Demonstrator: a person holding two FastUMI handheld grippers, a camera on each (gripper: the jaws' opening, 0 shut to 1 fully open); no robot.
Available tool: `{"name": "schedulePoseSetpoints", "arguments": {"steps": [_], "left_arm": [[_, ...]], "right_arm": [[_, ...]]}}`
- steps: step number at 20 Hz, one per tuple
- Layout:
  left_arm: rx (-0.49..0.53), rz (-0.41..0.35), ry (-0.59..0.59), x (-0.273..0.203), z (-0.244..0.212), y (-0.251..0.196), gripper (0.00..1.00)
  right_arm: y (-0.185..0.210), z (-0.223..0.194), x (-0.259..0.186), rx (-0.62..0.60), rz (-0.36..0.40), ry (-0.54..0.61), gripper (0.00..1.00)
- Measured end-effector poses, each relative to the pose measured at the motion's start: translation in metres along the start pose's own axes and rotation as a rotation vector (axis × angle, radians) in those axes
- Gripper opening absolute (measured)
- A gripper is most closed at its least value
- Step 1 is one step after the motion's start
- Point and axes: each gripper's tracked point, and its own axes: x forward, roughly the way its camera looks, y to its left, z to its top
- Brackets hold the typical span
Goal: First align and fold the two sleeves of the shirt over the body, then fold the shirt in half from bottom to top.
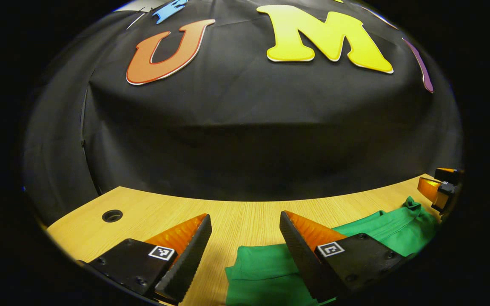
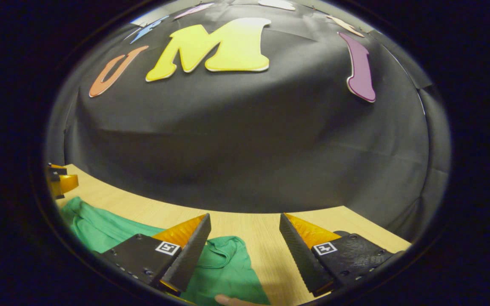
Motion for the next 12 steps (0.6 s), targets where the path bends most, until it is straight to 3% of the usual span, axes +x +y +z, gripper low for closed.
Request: {"name": "schedulePoseSetpoints", "arguments": {"steps": [5, 9, 12], "left_arm": [[-0.045, 0.024, -0.057, -0.014, 0.011, 0.010, 1.00], [-0.001, 0.051, -0.150, -0.053, 0.023, 0.017, 1.00], [-0.011, 0.041, -0.156, -0.088, 0.015, 0.012, 1.00]], "right_arm": [[0.005, 0.016, -0.024, -0.040, 0.002, -0.060, 0.95], [-0.006, 0.042, -0.070, 0.009, -0.029, -0.151, 0.96], [-0.012, 0.056, -0.112, 0.010, -0.037, -0.199, 0.95]]}}
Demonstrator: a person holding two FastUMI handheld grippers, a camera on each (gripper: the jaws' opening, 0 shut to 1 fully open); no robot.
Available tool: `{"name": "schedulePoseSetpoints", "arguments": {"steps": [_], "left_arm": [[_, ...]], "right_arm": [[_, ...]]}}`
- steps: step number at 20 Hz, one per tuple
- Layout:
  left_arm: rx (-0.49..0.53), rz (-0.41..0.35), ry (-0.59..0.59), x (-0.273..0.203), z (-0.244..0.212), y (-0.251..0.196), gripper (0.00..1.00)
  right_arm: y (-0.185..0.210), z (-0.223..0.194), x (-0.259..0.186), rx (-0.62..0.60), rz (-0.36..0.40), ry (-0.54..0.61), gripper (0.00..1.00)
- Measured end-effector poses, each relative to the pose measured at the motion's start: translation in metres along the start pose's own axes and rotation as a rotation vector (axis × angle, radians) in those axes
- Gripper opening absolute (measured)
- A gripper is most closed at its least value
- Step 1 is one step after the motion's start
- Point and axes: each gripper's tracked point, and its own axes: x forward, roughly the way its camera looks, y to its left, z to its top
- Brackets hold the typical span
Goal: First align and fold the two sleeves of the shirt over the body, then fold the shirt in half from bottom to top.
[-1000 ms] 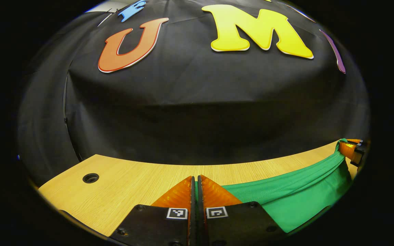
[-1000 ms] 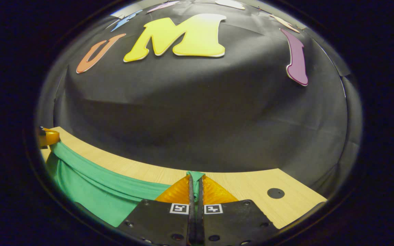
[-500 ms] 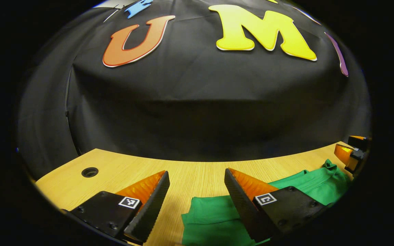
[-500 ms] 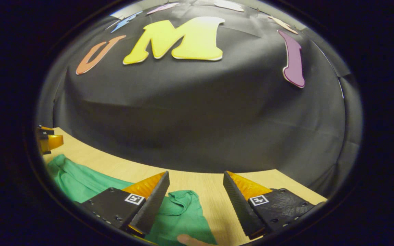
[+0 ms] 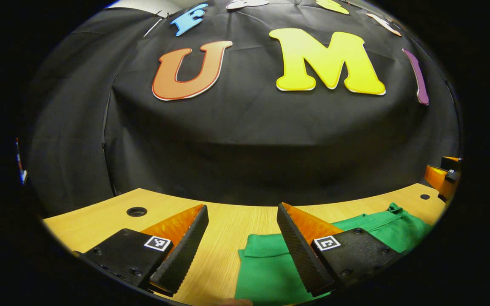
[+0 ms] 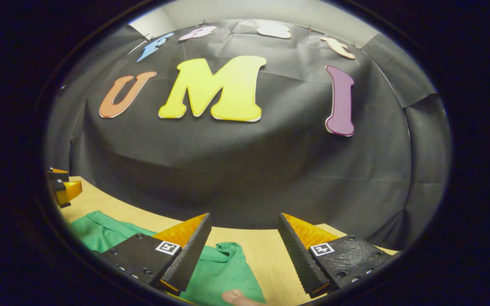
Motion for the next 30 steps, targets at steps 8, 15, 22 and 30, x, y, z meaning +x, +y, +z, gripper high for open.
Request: {"name": "schedulePoseSetpoints", "arguments": {"steps": [8, 15, 22, 30], "left_arm": [[0.026, -0.001, 0.019, -0.117, -0.013, -0.001, 1.00], [0.019, -0.025, 0.050, -0.216, -0.003, -0.021, 1.00], [0.048, -0.052, 0.033, -0.314, 0.056, -0.049, 1.00], [0.031, -0.116, 0.001, -0.391, 0.103, -0.072, 1.00]], "right_arm": [[-0.004, 0.000, -0.110, -0.044, 0.021, -0.032, 0.95], [-0.015, 0.002, -0.220, -0.038, 0.116, 0.048, 0.96], [-0.043, 0.066, -0.322, 0.012, 0.151, 0.073, 0.96], [-0.056, 0.116, -0.404, 0.023, 0.207, 0.054, 0.95]]}}
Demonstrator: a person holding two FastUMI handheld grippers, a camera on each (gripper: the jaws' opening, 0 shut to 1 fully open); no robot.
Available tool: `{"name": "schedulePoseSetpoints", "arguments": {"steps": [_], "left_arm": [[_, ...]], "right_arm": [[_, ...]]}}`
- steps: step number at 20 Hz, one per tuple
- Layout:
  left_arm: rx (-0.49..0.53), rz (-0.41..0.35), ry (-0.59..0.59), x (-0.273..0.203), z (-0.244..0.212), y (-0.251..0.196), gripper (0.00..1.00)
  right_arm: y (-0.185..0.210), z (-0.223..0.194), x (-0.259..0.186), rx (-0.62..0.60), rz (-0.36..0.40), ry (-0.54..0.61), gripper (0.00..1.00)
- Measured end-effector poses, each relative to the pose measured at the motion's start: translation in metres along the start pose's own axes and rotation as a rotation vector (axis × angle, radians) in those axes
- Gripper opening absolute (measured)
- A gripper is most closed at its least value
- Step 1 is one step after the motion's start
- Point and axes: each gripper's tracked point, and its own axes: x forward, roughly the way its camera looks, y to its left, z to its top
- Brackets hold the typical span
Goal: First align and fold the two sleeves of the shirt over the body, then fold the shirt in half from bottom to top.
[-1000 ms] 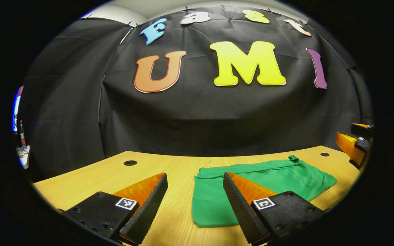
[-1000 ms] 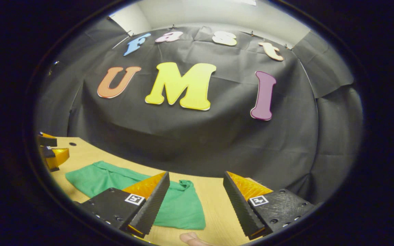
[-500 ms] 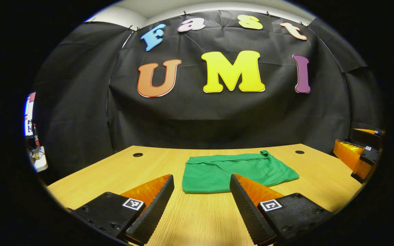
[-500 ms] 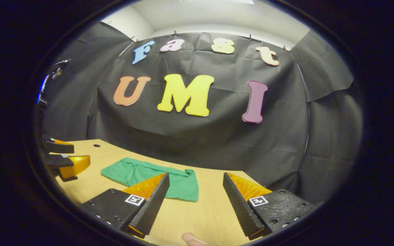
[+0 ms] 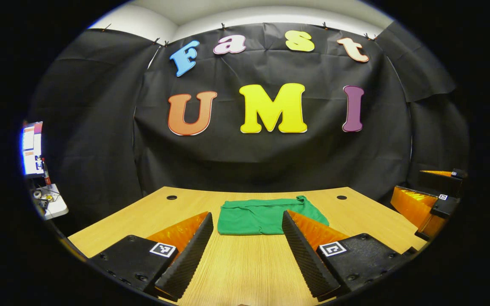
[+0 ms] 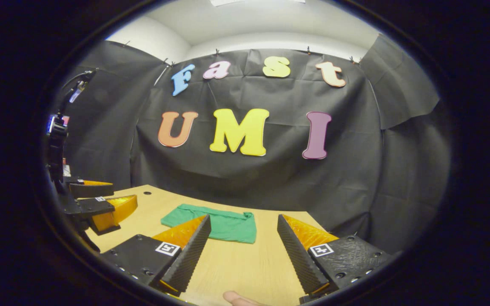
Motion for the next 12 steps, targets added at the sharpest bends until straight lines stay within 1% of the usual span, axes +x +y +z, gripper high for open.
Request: {"name": "schedulePoseSetpoints", "arguments": {"steps": [2, 3, 4, 6, 9, 11, 12], "left_arm": [[0.036, -0.022, -0.005, -0.009, -0.002, -0.004, 1.00], [0.057, -0.025, 0.012, -0.011, -0.003, -0.004, 1.00], [0.063, -0.008, 0.004, -0.013, -0.002, 0.000, 1.00], [0.050, -0.001, -0.025, -0.017, 0.005, -0.001, 1.00], [0.020, -0.022, -0.047, -0.019, 0.012, -0.007, 1.00], [0.021, -0.020, -0.044, -0.021, 0.011, -0.005, 1.00], [0.016, -0.019, -0.052, -0.022, 0.015, -0.004, 1.00]], "right_arm": [[-0.007, 0.007, -0.016, -0.009, -0.028, -0.021, 0.95], [-0.009, 0.006, -0.023, -0.021, -0.039, -0.032, 0.94], [-0.006, 0.006, -0.028, -0.023, -0.035, -0.041, 0.94], [0.005, 0.003, -0.034, -0.002, -0.015, -0.038, 0.96], [0.006, -0.001, -0.030, 0.032, -0.024, -0.009, 0.95], [0.012, -0.007, -0.027, 0.020, -0.019, 0.014, 0.96], [0.016, -0.010, -0.026, 0.006, -0.014, 0.026, 0.95]]}}
